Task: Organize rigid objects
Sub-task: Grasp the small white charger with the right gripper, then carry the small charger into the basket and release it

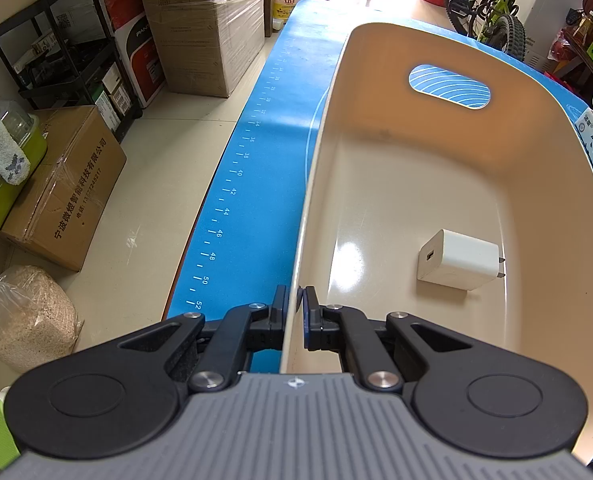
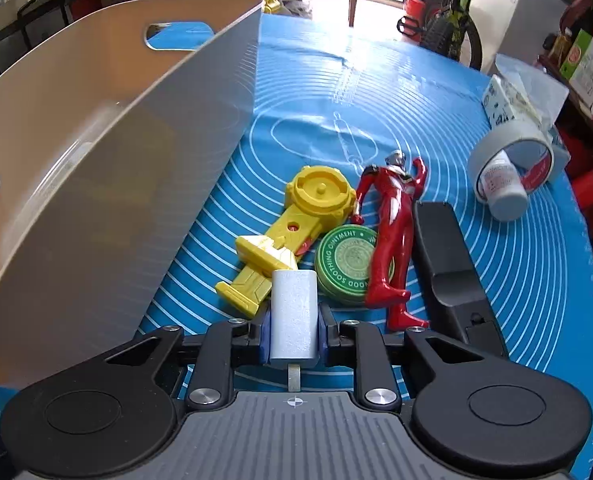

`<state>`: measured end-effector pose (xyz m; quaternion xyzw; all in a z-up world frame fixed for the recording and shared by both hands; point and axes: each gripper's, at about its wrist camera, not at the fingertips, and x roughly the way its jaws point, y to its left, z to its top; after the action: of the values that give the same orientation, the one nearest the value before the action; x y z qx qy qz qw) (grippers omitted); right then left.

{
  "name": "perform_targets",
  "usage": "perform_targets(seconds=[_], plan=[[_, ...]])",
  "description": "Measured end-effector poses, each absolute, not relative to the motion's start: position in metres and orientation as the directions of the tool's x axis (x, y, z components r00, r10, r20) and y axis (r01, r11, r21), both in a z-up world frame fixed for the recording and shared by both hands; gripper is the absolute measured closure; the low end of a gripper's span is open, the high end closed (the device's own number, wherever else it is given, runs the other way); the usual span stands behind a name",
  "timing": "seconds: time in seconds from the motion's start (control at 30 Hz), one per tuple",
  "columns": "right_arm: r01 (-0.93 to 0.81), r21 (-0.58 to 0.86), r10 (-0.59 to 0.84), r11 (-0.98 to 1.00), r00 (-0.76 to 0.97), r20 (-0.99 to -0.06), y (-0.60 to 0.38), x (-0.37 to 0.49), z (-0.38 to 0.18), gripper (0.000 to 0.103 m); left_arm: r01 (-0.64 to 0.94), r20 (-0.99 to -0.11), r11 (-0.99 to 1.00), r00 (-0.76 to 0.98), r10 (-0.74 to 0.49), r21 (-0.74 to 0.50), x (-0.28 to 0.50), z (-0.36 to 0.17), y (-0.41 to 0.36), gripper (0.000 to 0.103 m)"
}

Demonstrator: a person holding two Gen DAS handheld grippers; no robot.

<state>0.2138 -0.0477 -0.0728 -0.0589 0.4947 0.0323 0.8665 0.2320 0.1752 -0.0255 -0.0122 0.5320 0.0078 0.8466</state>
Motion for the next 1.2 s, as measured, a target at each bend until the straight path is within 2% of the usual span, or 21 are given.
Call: perform_targets(seconds=[0.3,0.83,1.03,1.2], plan=[[-0.094,-0.063,0.001,0.994,0.566,-0.824,-0.052,0.207,-0.042,0.071,-0.027,-0.901,1.0,0.434,0.001,-0.012,0.232,-0.025,0.174,0.095],[-0.127,-0.057,0.055,0.99,0.735,-0.676,-0.026,0.223,0.048,0.071,-0.027,-0.901,1.0,0.434,-0.001,-0.015,0.232,-0.025,0.175,0.095],[-0.189,-0.046,0.113,0.981,0.747,-0.656,0.007,0.243,0.057,0.071,-0.029,-0.901,0.999,0.434,-0.003,-0.017,0.232,-0.024,0.177,0.095],[-0.231,-0.034,0.148,0.972,0.721,-0.677,0.039,0.257,0.049,0.071,-0.03,-0.901,0.999,0.434,-0.004,-0.018,0.232,-0.024,0.176,0.095]])
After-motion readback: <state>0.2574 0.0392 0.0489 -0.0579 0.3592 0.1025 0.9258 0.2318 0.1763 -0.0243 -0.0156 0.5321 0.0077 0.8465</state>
